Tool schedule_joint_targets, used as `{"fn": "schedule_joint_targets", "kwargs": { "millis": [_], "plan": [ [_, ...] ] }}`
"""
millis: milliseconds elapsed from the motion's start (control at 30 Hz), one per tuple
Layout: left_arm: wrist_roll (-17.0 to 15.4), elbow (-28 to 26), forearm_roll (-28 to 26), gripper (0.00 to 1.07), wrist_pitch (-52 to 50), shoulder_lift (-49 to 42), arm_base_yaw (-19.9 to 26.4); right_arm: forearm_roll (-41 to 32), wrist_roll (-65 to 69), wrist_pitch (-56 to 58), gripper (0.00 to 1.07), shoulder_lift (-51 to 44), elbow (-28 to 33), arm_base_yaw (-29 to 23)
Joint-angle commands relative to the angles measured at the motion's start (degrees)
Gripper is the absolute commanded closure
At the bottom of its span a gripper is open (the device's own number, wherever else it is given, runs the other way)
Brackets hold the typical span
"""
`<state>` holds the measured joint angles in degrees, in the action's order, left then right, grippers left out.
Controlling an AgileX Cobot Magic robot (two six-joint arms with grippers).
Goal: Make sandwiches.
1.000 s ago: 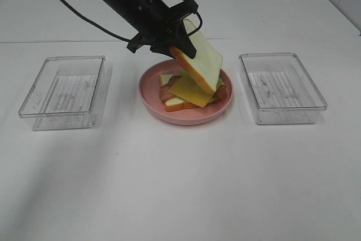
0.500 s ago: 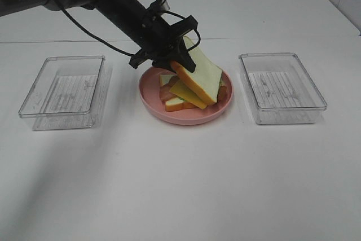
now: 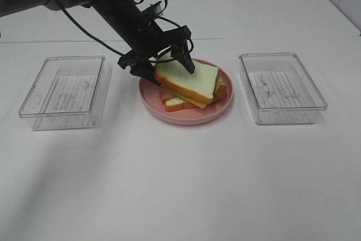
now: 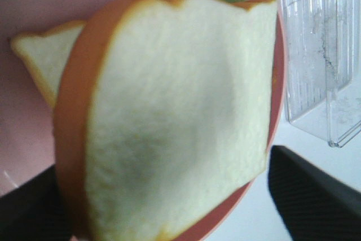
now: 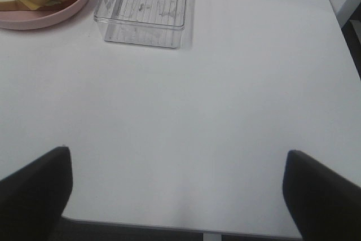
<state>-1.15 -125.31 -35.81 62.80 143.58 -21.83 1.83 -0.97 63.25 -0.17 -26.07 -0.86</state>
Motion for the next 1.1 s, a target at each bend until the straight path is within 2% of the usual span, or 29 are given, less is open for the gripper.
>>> {"fn": "schedule_joint_targets", "kwargs": {
  "millis": [33,100,200,267,433,667,700,833,867,900,967,1000,1033,1100],
  "plan": [
    [-1.0,-2.2,0.1,0.07,1.0,-0.3,-0.1,-0.1,-0.3,-0.2,0.09,-1.8,0.1,0.3],
    [-5.1,-7.3,5.7,0.05,3.7,-0.3,-0.3,-0.1,-0.3,-0.2,0.09,-1.8,0.1,0.3],
    [-6.1,-8.5,8.0,0.05,4.5,-0.3,-0.4,-0.1,-0.3,-0.2,0.09,-1.8,0.1,0.3],
    [-9.2,-13.0,15.9,0.05,9.7,-0.3,-0.8,-0.1,-0.3,-0.2,0.09,-1.8,0.1,0.3],
    [-9.7,-16.6,19.7,0.06,12.7,-1.3,-0.9,-0.1,-0.3,-0.2,0.09,-1.8,0.1,0.3],
    [-9.1,-16.5,22.0,0.06,12.7,-5.6,-1.1,-0.2,-0.3,-0.2,0.09,-1.8,0.1,0.3],
    [-9.0,-15.8,24.8,0.06,12.7,-7.6,-1.3,-0.2,-0.3,-0.2,0.09,-1.8,0.1,0.3],
    [-9.0,-12.8,27.3,0.06,12.7,-11.1,-1.3,-0.2,-0.3,-0.2,0.09,-1.8,0.1,0.3],
    [-9.0,-9.5,29.0,0.06,12.7,-13.7,-1.1,-0.2,-0.3,-0.2,0.09,-1.8,0.1,0.3],
    [-9.0,-9.5,29.0,0.06,12.7,-13.7,-1.1,-0.2,-0.3,-0.2,0.09,-1.8,0.1,0.3],
    [-8.5,-3.7,30.9,0.06,12.7,-18.0,-0.8,-0.2,-0.3,-0.2,0.09,-1.8,0.1,0.3],
    [-8.5,-3.7,30.9,0.06,12.7,-18.0,-0.8,-0.2,-0.3,-0.2,0.09,-1.8,0.1,0.3],
    [-6.9,0.6,32.0,0.06,12.7,-21.4,-0.8,-0.2,-0.3,-0.2,0.09,-1.8,0.1,0.3],
    [-6.0,2.5,32.8,0.06,12.7,-22.7,-0.8,-0.2,-0.3,-0.2,0.09,-1.8,0.1,0.3]
  ]
}}
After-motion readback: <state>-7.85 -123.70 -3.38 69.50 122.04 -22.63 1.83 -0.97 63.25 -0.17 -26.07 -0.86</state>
